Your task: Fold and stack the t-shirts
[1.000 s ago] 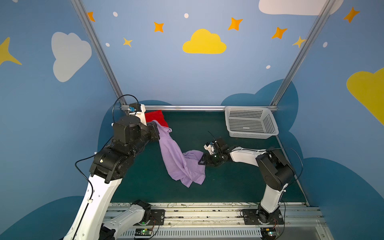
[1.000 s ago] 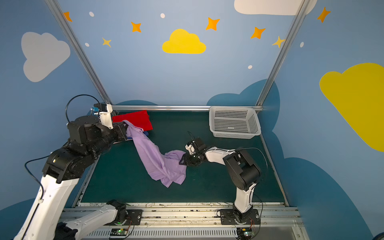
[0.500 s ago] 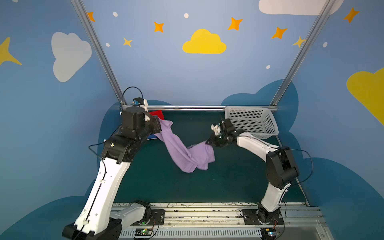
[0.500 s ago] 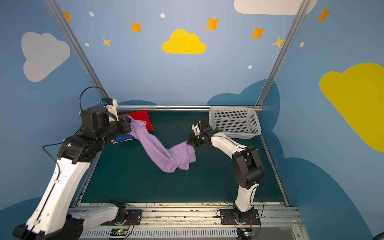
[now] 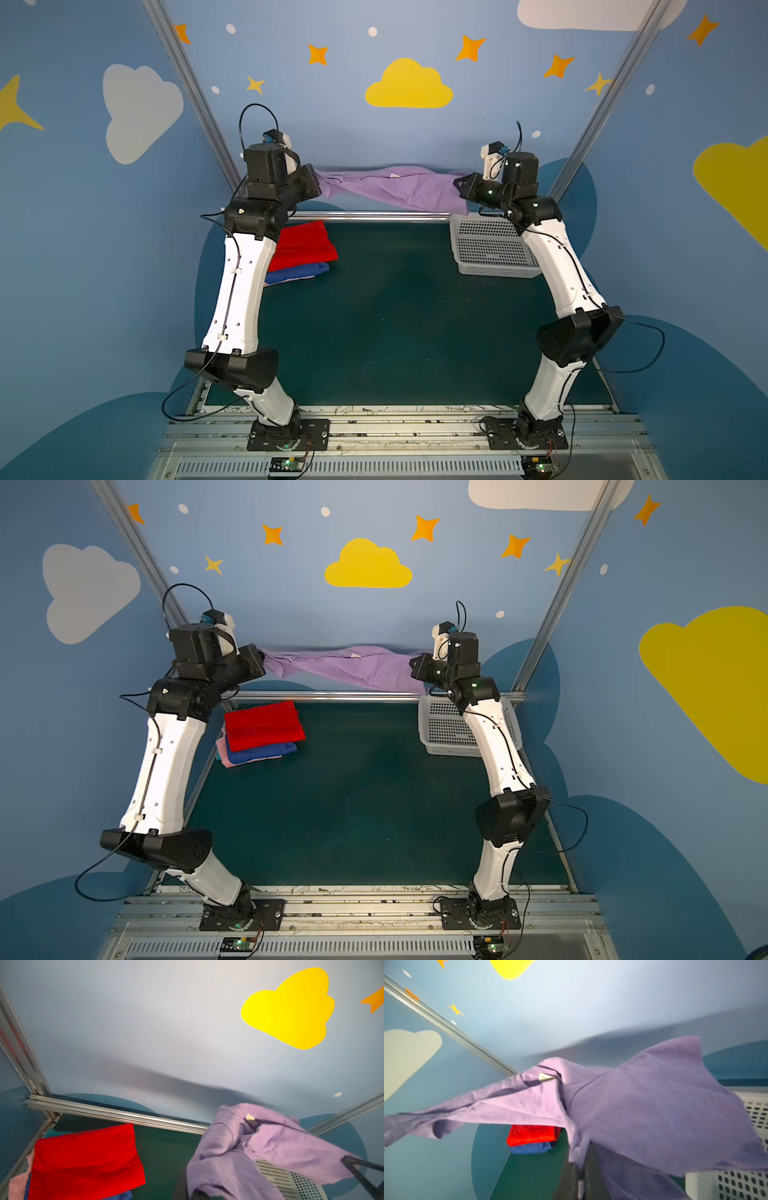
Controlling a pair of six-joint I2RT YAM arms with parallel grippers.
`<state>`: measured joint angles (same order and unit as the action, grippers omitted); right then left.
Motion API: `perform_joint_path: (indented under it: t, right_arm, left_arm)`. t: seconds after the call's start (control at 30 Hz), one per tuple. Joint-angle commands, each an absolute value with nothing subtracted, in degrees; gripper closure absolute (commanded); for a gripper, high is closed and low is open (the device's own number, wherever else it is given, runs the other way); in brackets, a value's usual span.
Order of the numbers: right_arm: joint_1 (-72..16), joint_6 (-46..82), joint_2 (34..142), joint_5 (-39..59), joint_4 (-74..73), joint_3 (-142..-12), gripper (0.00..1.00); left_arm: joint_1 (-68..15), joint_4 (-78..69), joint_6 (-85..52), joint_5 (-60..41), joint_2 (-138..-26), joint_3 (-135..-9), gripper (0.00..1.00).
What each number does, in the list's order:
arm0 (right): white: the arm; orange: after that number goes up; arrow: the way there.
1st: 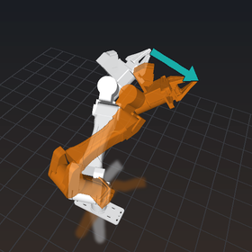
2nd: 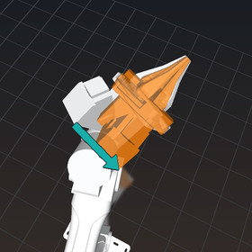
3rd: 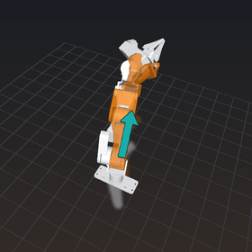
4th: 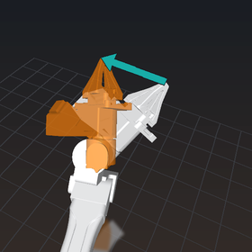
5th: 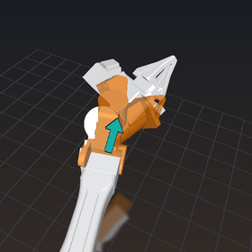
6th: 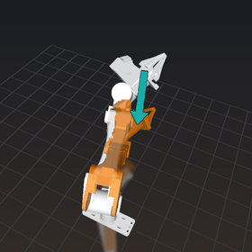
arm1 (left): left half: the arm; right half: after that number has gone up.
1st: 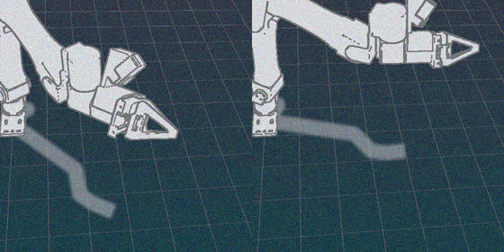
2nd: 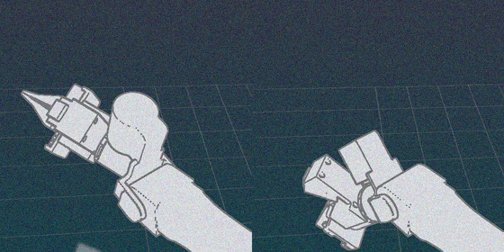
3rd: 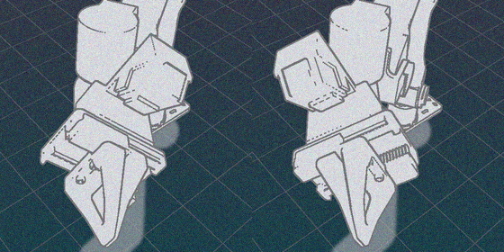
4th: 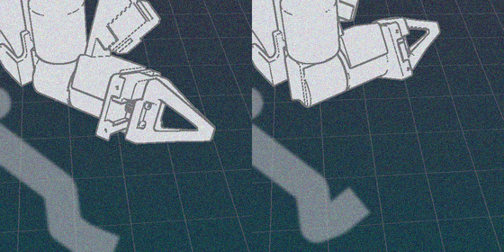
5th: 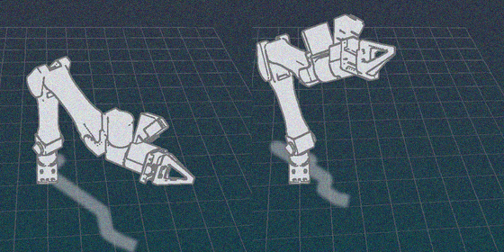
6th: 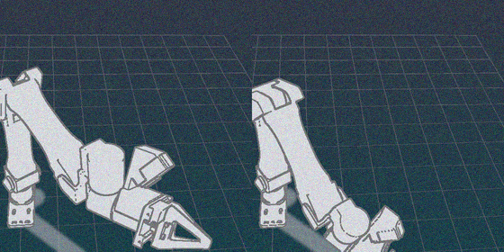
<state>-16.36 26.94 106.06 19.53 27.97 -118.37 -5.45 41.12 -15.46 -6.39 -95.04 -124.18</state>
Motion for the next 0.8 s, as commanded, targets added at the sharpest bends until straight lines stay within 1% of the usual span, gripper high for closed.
perform_joint_path:
  t: [0.0,0.03,0.07,0.23,0.37,0.47,0.57,0.6,0.63,0.7,0.77]
  right_arm:
    - [-17.2,26.6,101.9,20.6,27.4,-104.7,0.91]
    - [-17.3,26.7,100.4,20.5,26.2,-101.1,0.92]
    - [-17.3,26.7,99.0,20.9,25.9,-97.6,1.00]
    - [-18.0,23.8,95.1,22.3,30.8,-88.8,1.00]
    - [-20.5,24.6,93.2,22.5,34.7,-80.0,1.00]
    - [-23.5,27.9,92.5,21.1,37.5,-74.2,1.00]
    - [-27.1,28.7,91.9,17.6,38.2,-69.7,1.00]
    - [-28.0,28.7,91.8,16.8,37.7,-68.0,0.98]
    - [-28.7,28.7,91.6,16.0,37.2,-66.5,0.90]
    - [-29.3,29.1,91.8,15.7,36.2,-63.8,0.69]
    - [-29.7,29.3,92.5,15.3,36.0,-62.0,0.53]
  left_arm:
    - [-5.7,39.7,-16.6,-9.8,-90.8,-117.5,0.96]
    - [-5.7,38.2,-16.9,-9.9,-89.3,-114.1,0.96]
    - [-5.7,36.9,-17.2,-9.9,-87.3,-110.6,0.96]
    - [-5.6,35.6,-18.3,-10.5,-80.3,-98.9,0.96]
    - [-5.6,33.4,-20.5,-11.7,-73.4,-87.0,0.96]
    - [-5.6,31.6,-23.0,-11.1,-67.4,-77.2,0.96]
    - [-5.7,30.7,-25.1,-9.3,-61.4,-69.0,0.96]
    - [-5.7,31.0,-25.5,-8.7,-59.8,-67.3,0.96]
    - [-5.7,31.5,-25.7,-8.1,-58.5,-65.7,0.96]
    - [-5.7,32.7,-26.1,-7.5,-56.1,-63.5,0.96]
    - [-5.6,33.8,-26.5,-7.6,-54.7,-61.9,0.96]
